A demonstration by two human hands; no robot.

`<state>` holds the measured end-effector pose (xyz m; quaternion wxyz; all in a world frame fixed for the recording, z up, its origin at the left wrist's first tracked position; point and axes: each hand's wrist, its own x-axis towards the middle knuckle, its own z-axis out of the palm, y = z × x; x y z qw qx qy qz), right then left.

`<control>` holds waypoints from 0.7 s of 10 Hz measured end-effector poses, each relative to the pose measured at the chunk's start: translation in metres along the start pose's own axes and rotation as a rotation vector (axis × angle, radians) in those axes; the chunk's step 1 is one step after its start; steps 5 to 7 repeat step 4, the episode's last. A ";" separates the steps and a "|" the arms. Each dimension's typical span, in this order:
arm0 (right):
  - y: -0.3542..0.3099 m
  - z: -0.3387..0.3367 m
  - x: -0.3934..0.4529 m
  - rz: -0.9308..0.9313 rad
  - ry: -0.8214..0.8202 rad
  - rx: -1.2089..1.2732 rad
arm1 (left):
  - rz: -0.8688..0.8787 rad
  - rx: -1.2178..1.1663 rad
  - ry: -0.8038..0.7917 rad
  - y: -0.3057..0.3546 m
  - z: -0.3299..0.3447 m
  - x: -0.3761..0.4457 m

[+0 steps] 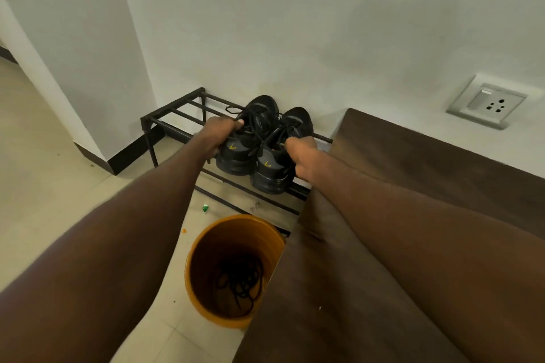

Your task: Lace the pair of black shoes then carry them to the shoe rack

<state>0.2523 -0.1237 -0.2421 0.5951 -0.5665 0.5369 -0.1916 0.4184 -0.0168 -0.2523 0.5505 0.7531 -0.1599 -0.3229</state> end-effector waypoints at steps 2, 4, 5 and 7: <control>-0.001 -0.009 -0.019 0.003 -0.016 -0.055 | 0.044 -0.078 0.054 -0.007 -0.004 -0.031; -0.008 -0.009 -0.035 -0.075 0.050 -0.100 | 0.164 0.063 0.160 -0.010 -0.003 -0.060; -0.008 -0.009 -0.035 -0.075 0.050 -0.100 | 0.164 0.063 0.160 -0.010 -0.003 -0.060; -0.008 -0.009 -0.035 -0.075 0.050 -0.100 | 0.164 0.063 0.160 -0.010 -0.003 -0.060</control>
